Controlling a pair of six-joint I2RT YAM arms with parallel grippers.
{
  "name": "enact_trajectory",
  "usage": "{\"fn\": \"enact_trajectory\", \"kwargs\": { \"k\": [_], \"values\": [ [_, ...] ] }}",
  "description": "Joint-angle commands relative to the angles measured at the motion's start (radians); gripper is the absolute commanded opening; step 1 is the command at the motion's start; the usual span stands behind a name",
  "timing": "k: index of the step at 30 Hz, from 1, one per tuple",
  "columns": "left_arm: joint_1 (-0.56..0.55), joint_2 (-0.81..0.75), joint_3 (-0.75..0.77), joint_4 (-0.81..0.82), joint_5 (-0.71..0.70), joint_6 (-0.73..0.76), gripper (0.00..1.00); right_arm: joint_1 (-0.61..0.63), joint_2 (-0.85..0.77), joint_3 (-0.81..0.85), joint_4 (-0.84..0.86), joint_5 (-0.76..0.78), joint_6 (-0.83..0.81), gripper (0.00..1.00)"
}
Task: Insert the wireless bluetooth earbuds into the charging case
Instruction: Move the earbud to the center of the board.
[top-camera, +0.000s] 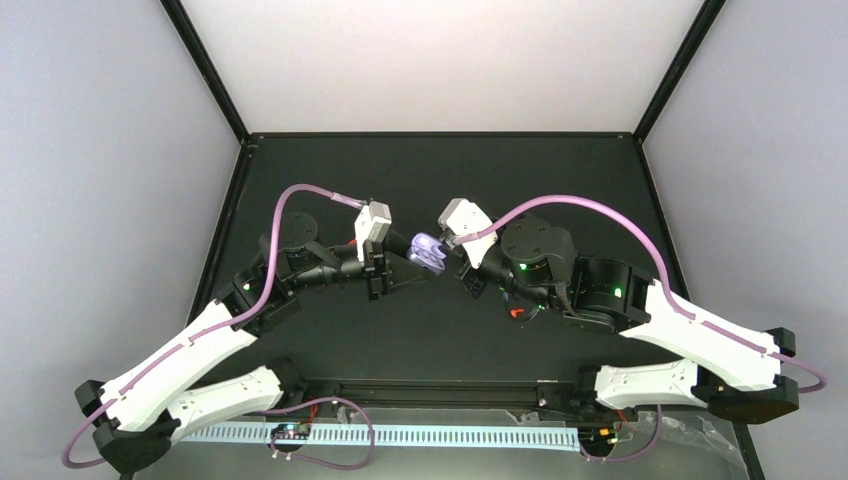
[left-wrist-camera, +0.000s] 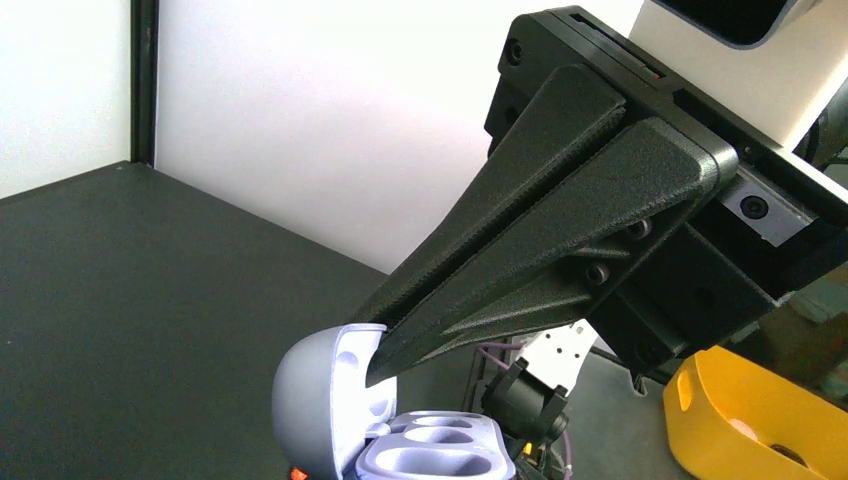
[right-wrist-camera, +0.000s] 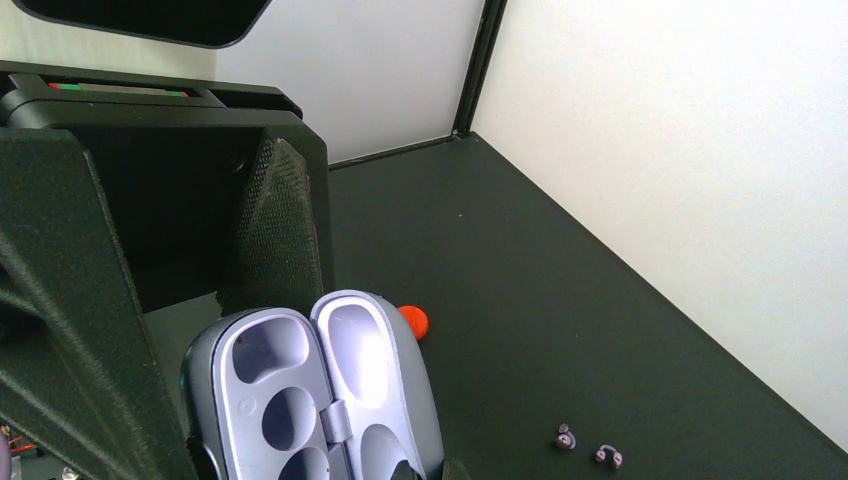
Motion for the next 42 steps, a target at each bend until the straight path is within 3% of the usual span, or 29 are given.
{"fn": "enact_trajectory", "kwargs": {
  "k": [1,15,24,34,42],
  "values": [
    [-0.005,0.002,0.043,0.019,0.006,-0.010,0.41,-0.003,-0.005,-0.003,0.004,-0.001,-0.007,0.01],
    [-0.005,0.000,0.039,0.023,0.015,-0.010,0.15,-0.003,0.001,0.003,-0.001,-0.011,-0.008,0.01],
    [-0.005,-0.028,0.001,0.066,0.018,-0.001,0.05,-0.003,-0.017,0.009,0.002,-0.029,-0.003,0.03],
    [-0.005,-0.107,-0.078,0.186,0.014,-0.011,0.01,-0.004,-0.048,0.013,0.006,-0.077,0.019,0.30],
    [-0.005,-0.212,-0.195,0.271,0.035,-0.005,0.02,-0.003,-0.098,0.038,0.088,-0.181,0.096,0.73]
  ]
}}
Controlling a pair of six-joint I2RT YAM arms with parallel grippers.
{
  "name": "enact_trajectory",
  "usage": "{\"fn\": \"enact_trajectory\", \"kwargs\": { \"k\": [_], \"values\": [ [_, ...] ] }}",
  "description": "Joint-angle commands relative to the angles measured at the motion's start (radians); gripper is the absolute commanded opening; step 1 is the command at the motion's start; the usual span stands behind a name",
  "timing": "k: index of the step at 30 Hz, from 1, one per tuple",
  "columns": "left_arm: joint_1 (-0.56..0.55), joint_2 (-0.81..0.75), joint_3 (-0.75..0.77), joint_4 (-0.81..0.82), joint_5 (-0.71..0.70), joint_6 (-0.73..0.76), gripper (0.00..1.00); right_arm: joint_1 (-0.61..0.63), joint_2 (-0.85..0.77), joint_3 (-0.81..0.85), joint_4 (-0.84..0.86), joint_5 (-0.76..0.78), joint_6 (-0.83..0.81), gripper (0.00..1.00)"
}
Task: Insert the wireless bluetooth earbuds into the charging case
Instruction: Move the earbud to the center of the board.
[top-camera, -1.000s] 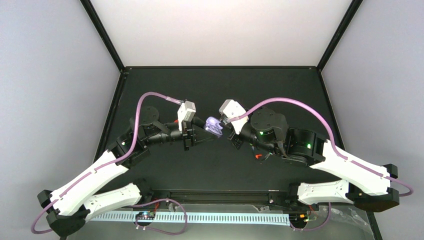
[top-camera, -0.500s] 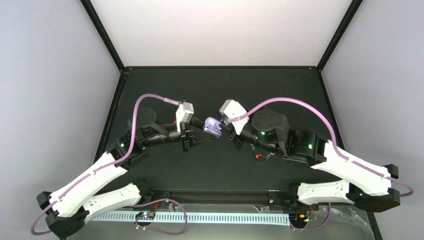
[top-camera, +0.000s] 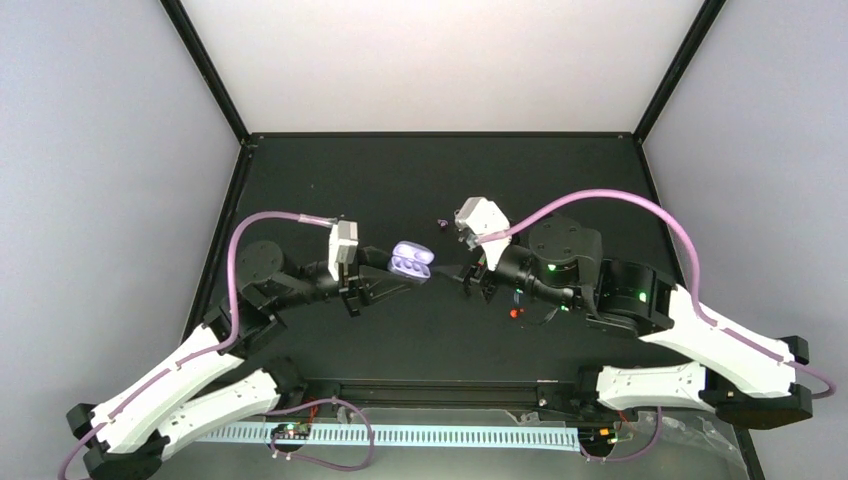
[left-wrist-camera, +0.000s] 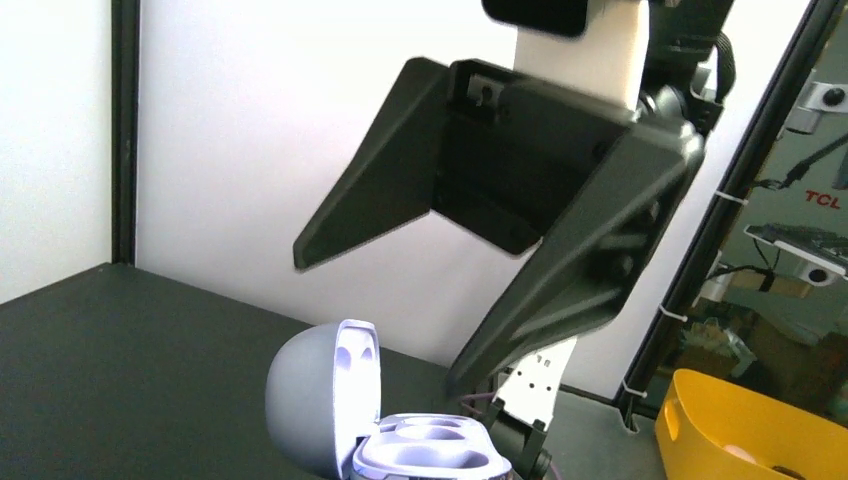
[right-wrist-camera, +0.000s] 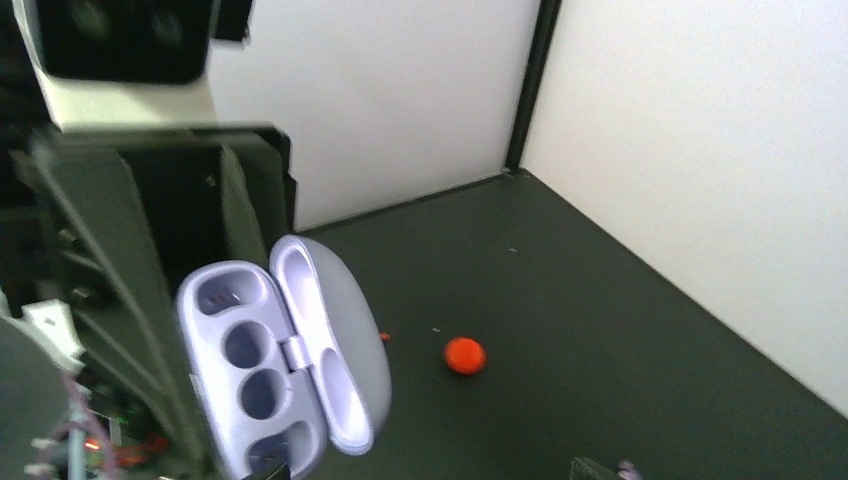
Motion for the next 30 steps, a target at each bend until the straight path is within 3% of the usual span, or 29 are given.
{"fn": "enact_trajectory", "kwargs": {
  "k": [1,7,11,16,24,26,30],
  "values": [
    [-0.002,-0.094,-0.097,0.130,0.018,-0.005,0.01,0.001,-0.063,0.036,0.102,-0.104,0.070,0.77],
    [-0.002,-0.334,-0.332,0.420,-0.018,-0.077,0.01,0.001,-0.150,-0.031,0.259,-0.247,0.150,0.88],
    [-0.003,-0.373,-0.361,0.449,-0.002,-0.110,0.01,0.001,-0.195,-0.109,0.353,-0.271,0.162,0.90],
    [-0.002,-0.380,-0.385,0.511,0.096,-0.114,0.01,0.001,-0.233,-0.212,0.395,-0.154,0.156,0.90],
    [-0.002,-0.495,-0.411,0.423,0.019,-0.049,0.02,-0.007,-0.207,-0.330,0.367,0.128,0.164,0.94],
    [-0.002,-0.528,-0.418,0.408,0.004,-0.033,0.02,-0.058,-0.192,-0.382,0.363,0.175,0.200,0.95],
    [-0.002,-0.571,-0.416,0.348,-0.004,-0.007,0.01,-0.329,-0.156,-0.468,0.311,0.022,0.386,0.95]
  ]
}}
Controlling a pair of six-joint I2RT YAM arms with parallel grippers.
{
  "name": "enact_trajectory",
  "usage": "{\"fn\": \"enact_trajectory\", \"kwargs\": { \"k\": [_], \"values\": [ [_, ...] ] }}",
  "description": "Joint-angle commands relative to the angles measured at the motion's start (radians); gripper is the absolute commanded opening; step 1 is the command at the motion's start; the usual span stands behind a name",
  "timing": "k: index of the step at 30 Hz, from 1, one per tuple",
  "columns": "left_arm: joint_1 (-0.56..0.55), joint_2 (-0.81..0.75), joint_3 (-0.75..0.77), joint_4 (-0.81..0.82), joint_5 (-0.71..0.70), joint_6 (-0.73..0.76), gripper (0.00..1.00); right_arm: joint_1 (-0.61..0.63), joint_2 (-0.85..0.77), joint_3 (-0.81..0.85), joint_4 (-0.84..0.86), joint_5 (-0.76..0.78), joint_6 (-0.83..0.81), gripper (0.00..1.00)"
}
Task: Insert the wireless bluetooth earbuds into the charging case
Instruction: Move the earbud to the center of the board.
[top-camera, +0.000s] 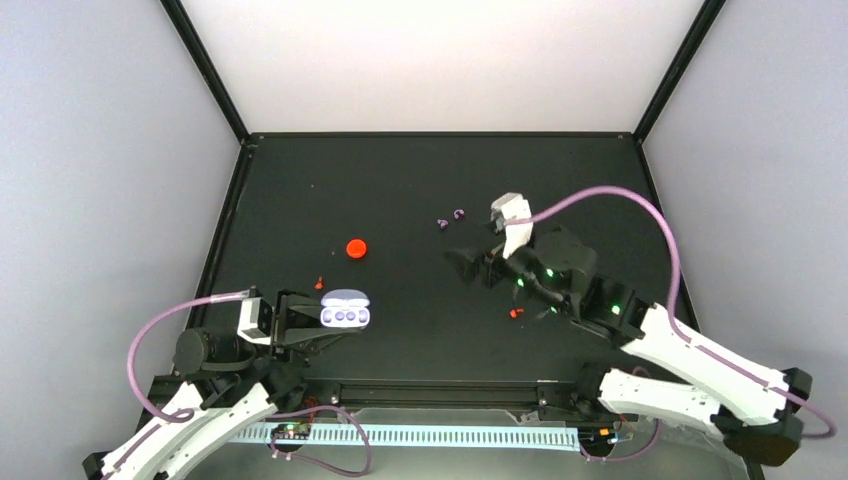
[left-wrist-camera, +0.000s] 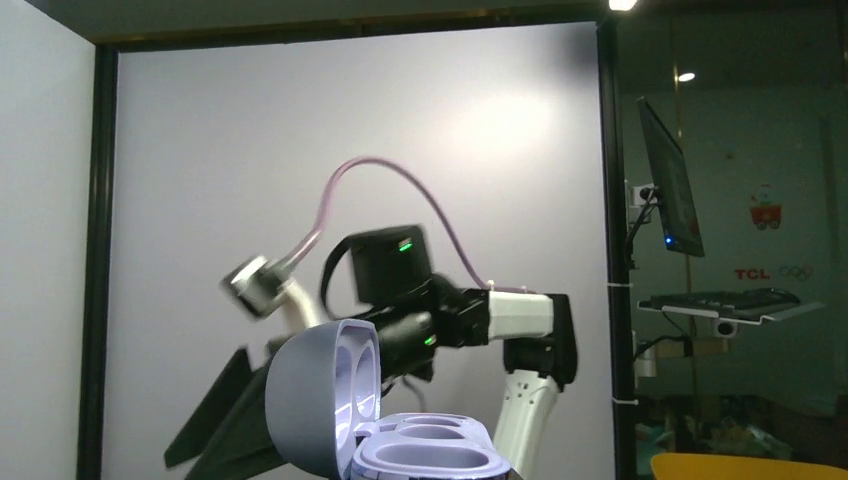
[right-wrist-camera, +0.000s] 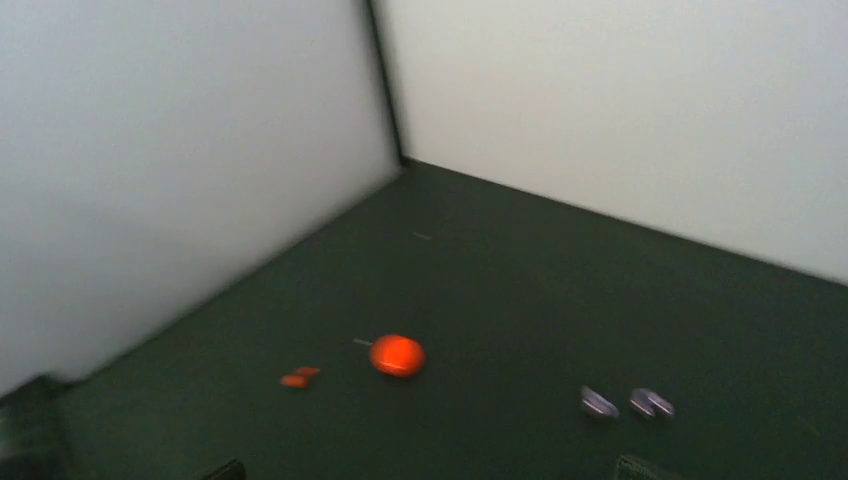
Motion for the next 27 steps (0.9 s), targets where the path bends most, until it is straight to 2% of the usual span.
{"fn": "enact_trajectory", "kwargs": {
  "k": [1,4,9,12,17,27],
  "values": [
    [-0.002,-0.048,0.003,-0.075,-0.027,0.054,0.02,-0.265,0.045,-0.083,-0.046,-0.068,0.205,0.95],
    [-0.002,-0.067,0.001,-0.122,-0.033,0.069,0.02,-0.420,0.128,-0.119,-0.021,-0.137,0.280,0.91],
    [-0.003,-0.081,-0.005,-0.151,-0.035,0.082,0.01,-0.519,0.391,-0.102,0.124,-0.160,0.340,0.78],
    [-0.002,-0.076,-0.001,-0.168,-0.035,0.098,0.02,-0.565,0.583,-0.022,0.167,-0.169,0.355,0.71],
    [-0.002,-0.072,0.007,-0.199,-0.036,0.119,0.02,-0.623,0.865,0.178,0.134,-0.192,0.341,0.58],
    [-0.002,-0.127,0.009,-0.307,-0.072,0.147,0.02,-0.650,1.147,0.442,0.062,-0.192,0.353,0.55]
  ]
}}
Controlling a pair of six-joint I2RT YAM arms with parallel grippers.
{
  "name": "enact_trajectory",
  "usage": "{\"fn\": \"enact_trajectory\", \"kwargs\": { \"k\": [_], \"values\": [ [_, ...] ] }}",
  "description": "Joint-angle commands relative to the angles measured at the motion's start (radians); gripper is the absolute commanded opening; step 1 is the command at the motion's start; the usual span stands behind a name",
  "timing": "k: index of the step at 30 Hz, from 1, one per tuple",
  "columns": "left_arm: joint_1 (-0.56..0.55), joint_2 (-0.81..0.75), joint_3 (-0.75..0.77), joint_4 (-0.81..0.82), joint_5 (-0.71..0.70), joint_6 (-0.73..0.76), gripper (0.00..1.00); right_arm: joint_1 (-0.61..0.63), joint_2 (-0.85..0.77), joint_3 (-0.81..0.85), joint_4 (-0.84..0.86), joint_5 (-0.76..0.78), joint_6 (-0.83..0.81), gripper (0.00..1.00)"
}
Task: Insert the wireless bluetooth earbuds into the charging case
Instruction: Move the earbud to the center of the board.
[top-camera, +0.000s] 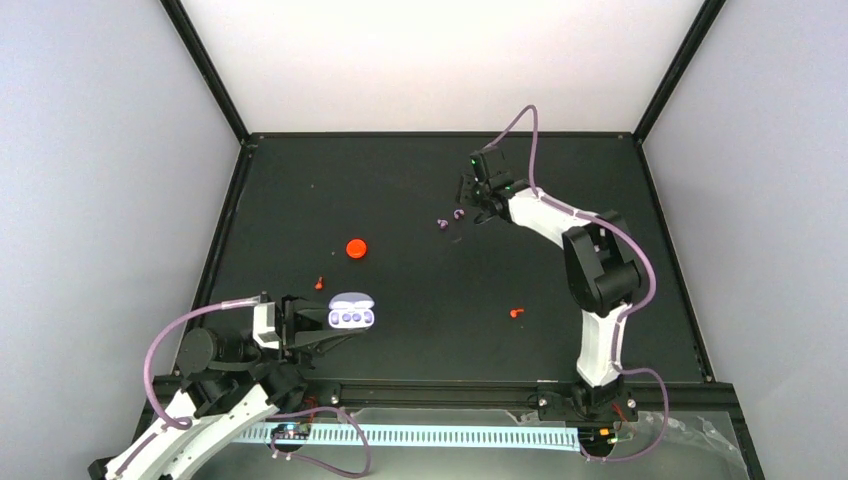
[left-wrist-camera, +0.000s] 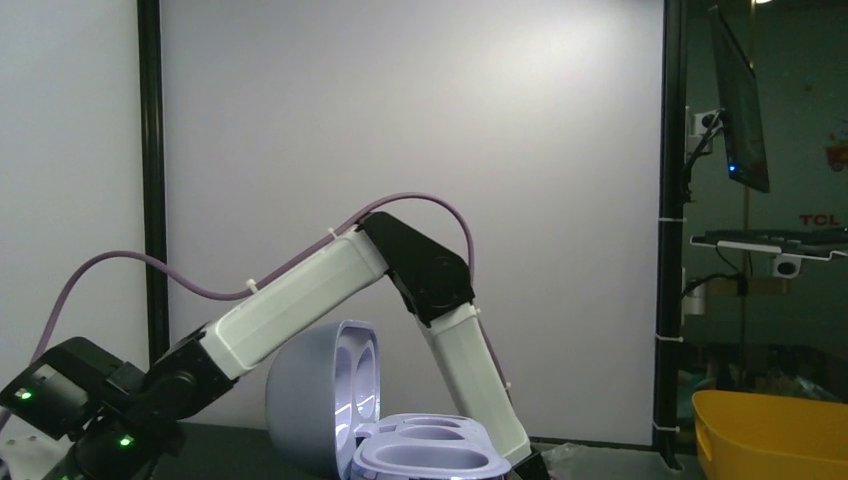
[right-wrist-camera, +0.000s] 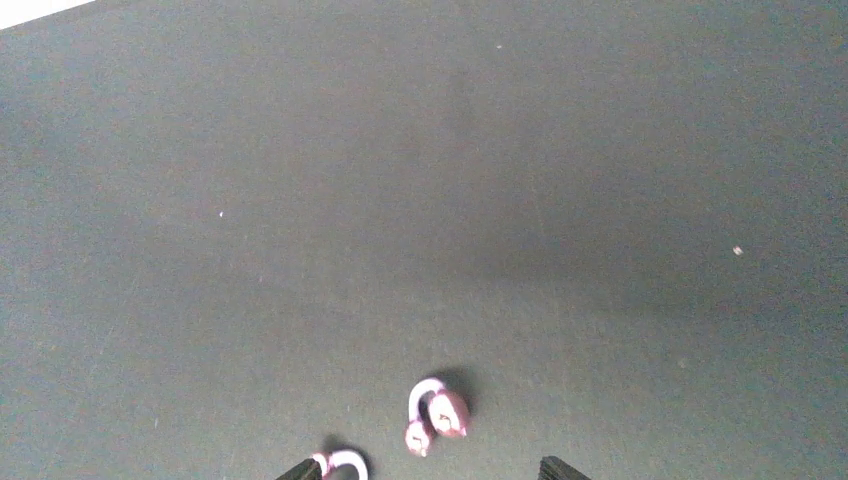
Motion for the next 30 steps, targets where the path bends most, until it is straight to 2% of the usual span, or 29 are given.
{"fn": "enact_trajectory", "kwargs": {
  "k": [1,13,30],
  "values": [
    [-0.002,-0.025,0.016,-0.055,-0.024,0.031,0.02,-0.019,0.095,0.110,-0.043,0.006,0.007,0.56],
    [-0.002,-0.025,0.023,-0.106,-0.042,0.075,0.01,-0.052,0.287,0.329,-0.168,-0.065,0.050,0.49],
    [-0.003,-0.024,0.011,-0.091,-0.078,0.064,0.01,-0.052,0.315,0.340,-0.183,-0.070,0.021,0.49]
  ]
}}
